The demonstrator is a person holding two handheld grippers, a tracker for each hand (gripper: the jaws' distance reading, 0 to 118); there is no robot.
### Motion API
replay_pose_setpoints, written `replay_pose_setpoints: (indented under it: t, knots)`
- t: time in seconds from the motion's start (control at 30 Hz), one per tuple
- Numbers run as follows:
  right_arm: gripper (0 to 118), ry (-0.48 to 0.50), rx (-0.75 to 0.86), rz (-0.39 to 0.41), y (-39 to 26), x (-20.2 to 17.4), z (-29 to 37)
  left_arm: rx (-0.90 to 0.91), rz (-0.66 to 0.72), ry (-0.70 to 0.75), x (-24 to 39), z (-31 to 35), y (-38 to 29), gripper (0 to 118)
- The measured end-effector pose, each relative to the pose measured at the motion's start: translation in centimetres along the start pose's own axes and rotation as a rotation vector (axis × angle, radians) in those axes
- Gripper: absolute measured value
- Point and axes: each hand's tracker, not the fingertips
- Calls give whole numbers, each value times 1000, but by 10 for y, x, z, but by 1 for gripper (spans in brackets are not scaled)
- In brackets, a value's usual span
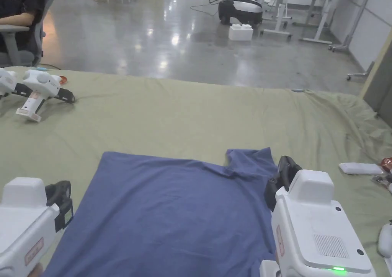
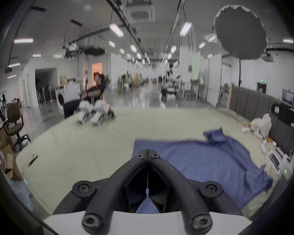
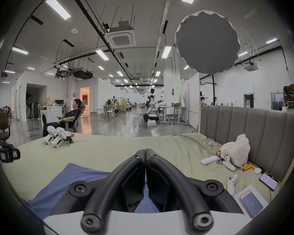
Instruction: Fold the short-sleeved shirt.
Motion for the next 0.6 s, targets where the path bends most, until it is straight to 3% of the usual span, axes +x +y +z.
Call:
replay_pose_setpoints:
  t: [0.2,0.37,0.6]
  knots:
    - [0,26,-81,18,-18,0,-1,-344,78,8,-54,-15,-51,2]
    - [0,39,-135,30,-32,1,-2,-538,135,22,-62,-32,-81,55]
    - [0,26,-172,39,-40,11,4,-596,79,110,-47,-16,-87,67]
